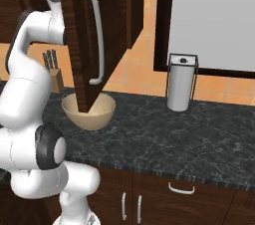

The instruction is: Open the cabinet, pick up the bread from the cabinet and place it in the basket. Then move the basket to the dining counter.

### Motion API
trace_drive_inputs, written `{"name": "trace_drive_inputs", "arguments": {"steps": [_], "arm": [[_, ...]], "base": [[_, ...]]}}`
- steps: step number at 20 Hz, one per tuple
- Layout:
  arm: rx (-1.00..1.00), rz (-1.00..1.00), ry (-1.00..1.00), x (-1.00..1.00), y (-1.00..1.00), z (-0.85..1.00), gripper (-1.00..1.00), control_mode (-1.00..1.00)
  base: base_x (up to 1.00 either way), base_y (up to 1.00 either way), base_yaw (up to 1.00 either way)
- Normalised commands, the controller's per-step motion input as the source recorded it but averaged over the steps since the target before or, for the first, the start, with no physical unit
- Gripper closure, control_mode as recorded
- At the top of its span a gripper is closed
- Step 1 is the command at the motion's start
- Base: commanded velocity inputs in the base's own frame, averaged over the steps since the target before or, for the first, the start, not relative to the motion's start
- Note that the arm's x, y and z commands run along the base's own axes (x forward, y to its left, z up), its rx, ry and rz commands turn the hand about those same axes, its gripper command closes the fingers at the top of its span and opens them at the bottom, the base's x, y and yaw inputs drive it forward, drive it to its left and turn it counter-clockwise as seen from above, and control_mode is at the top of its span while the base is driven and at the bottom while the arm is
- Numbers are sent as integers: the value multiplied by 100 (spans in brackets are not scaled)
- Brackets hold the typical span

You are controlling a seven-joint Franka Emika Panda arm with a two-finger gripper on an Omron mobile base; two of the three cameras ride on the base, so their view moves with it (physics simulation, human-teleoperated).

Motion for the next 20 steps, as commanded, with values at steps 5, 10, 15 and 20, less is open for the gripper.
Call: {"name": "trace_drive_inputs", "arguments": {"steps": [5, 10, 15, 20], "arm": [[-16, 28, 1, 51, 3, 0, -100, -100], [-13, 27, 1, 50, 1, 0, -100, -100], [-9, 8, 0, 25, 0, 0, -100, -100], [-5, 0, 0, 12, 12, 0, -100, -100]], "base": [[0, 0, 0], [0, 0, 0], [0, 0, 0], [0, 0, 0]]}}
